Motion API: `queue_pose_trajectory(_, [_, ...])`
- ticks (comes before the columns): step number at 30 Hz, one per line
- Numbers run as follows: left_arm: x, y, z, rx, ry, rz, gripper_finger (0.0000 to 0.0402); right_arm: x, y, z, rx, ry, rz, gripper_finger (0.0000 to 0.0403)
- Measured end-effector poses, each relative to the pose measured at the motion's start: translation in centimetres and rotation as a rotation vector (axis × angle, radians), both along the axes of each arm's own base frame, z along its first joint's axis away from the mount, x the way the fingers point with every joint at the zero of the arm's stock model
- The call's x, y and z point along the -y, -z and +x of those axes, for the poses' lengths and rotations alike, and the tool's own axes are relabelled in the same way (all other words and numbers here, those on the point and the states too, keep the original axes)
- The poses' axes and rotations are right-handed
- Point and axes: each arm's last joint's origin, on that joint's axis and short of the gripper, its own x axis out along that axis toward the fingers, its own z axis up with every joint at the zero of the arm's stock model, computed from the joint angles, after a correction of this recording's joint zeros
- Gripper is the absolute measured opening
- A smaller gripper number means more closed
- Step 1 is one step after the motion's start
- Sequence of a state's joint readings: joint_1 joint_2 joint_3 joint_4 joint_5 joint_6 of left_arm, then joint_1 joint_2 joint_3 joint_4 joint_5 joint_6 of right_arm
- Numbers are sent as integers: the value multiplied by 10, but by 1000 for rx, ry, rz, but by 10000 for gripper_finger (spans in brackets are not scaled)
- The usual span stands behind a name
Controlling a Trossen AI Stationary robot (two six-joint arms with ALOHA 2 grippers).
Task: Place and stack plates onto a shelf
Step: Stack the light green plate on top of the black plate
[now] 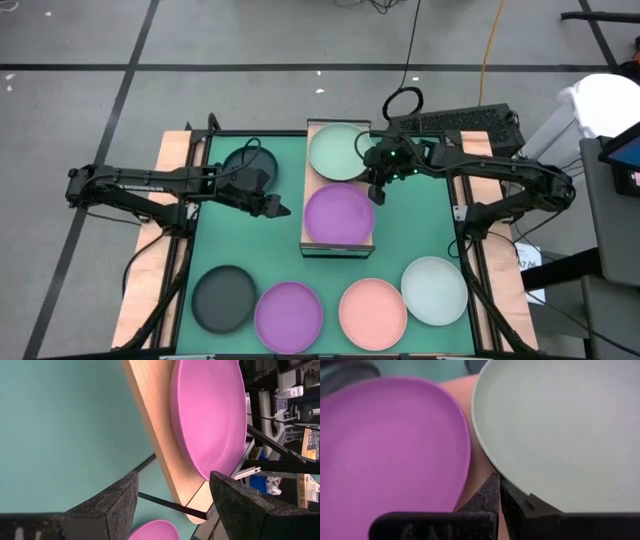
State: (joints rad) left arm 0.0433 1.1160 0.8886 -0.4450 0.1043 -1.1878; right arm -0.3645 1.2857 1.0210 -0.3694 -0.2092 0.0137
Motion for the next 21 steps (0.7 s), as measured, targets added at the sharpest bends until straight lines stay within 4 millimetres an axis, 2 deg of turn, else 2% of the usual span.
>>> queue_pose_trajectory(6, [0,0,0,0,0,0,250,-5,-17,-7,104,67,177,0])
queue_pose_trajectory(10, [0,0,0,1,5,7,250,-17,-19,-6,112,75,257,0])
queue_pose_trajectory(16, [0,0,0,2,18,24,250,-34,-13,2,66,70,217,0])
queue_pose_trajectory(21, [0,0,0,3,24,32,250,-37,-12,3,59,97,167,0])
